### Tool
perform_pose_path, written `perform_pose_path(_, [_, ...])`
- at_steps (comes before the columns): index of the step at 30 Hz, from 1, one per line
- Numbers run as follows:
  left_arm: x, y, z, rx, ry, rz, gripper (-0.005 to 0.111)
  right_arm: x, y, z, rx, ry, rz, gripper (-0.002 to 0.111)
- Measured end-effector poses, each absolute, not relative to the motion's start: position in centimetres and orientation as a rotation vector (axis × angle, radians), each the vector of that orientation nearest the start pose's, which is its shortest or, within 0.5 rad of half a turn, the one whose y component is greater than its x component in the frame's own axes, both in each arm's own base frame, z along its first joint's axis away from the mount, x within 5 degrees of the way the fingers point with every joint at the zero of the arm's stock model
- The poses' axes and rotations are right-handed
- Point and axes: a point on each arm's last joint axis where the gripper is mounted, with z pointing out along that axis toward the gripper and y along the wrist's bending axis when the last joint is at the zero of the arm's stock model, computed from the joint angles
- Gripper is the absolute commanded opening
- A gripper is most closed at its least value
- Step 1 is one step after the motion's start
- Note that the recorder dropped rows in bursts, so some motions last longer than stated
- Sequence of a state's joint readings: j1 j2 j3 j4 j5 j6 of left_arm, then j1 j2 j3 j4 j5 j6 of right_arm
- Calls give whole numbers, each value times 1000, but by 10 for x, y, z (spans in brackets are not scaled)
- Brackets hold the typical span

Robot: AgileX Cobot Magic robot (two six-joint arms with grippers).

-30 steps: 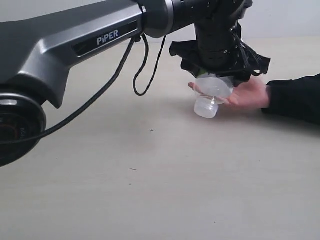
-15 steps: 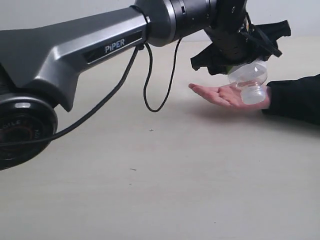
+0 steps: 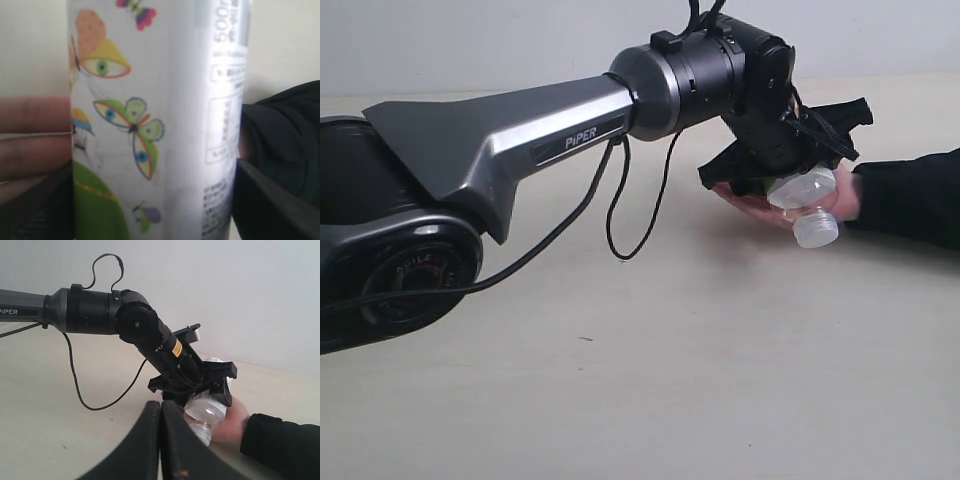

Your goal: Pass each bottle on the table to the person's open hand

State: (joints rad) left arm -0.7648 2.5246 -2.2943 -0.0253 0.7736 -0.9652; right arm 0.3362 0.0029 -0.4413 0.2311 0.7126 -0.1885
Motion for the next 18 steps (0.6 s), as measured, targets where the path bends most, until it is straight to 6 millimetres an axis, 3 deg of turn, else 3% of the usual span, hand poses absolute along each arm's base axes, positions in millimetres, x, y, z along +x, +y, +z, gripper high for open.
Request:
perform_pose_path(8, [403,-387,168,-268,2637,-701,27,7,17,292,-413,1707,368,0])
perform_pose_path(16, [404,-387,166,-240,2638,-693,66,7,17,292,-413,1707,368,0])
perform_pose_path(18, [403,-387,166,-219,2638,-689,71,7,17,292,-413,1707,368,0])
